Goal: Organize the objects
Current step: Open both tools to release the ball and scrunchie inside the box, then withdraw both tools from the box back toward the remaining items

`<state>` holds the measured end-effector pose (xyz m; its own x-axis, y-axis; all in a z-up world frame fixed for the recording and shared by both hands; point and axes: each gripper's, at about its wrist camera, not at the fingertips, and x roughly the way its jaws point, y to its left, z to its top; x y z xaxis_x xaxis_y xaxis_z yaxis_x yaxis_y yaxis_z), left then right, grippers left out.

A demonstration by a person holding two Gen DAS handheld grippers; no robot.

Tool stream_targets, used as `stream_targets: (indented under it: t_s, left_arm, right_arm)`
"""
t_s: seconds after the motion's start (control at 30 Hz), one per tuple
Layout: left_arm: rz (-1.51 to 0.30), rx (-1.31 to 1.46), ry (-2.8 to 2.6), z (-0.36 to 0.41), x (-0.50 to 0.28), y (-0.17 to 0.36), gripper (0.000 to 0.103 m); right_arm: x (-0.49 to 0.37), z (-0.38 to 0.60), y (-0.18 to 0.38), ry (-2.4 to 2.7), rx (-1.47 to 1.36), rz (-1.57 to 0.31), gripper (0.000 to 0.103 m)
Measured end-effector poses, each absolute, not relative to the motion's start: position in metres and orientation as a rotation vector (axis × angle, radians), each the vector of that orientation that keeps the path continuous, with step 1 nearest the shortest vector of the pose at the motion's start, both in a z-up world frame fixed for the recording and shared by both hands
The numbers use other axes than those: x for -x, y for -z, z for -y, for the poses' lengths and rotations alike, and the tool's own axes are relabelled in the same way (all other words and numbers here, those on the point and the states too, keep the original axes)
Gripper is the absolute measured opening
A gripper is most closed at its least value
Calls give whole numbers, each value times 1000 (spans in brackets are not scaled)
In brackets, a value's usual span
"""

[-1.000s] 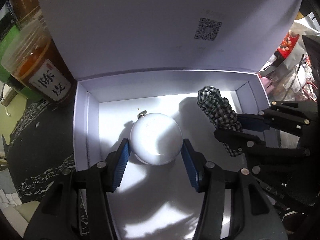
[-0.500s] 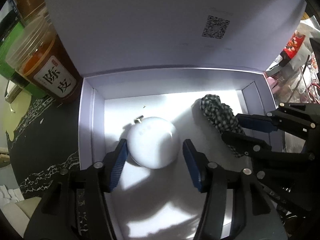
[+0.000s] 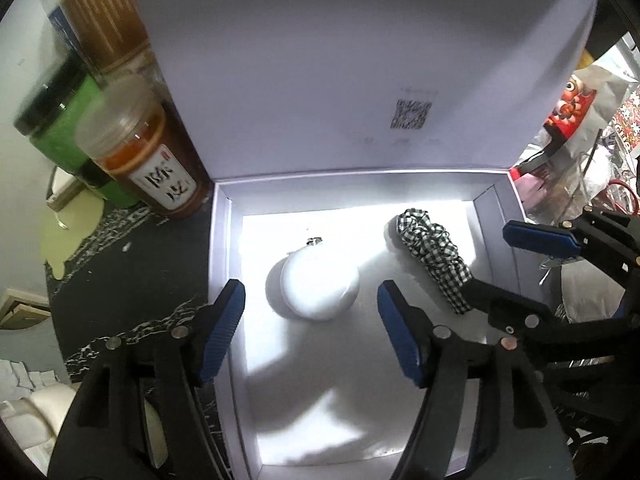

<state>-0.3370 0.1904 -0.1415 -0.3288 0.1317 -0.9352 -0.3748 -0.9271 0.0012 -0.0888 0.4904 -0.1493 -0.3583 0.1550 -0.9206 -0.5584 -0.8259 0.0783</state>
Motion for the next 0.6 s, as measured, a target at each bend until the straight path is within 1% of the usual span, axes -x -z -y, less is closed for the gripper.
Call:
stream_targets:
  t_s: [0.07, 0.13, 0.2, 0.3, 0.37, 0.43, 0.5, 0.6]
  left_arm:
    - [-320, 1582, -2330, -188, 334, 135, 70]
    - [-314, 1571, -2338, -186, 331, 128, 71]
    - [-312, 1566, -2337, -196, 322, 120, 77]
    - [-315, 1536, -2360, -212, 303, 111, 82]
    - [-318, 1531, -2374, -204, 317, 106, 84]
    - [-311, 1526, -2390, -190, 309, 93, 86]
    - [-299, 1521, -2405, -194, 306, 78, 87]
    - [-294, 1516, -2430, -189, 303, 69, 88]
  right_arm:
    - [88, -487, 142, -2217, 1417, -529, 52]
    - [82, -485, 135, -2225, 1390, -521, 54]
    - [81, -484, 128, -2225, 1369, -507, 56]
    - [78, -480, 116, -2220, 1348, -487, 57]
    - [73, -478, 108, -2224, 1324, -481, 61]
    - [78, -473, 106, -2223, 1309, -469, 69]
    - [70, -470, 96, -2216, 1292, -440, 72]
    - [62, -464, 85, -2208, 1278, -417, 75]
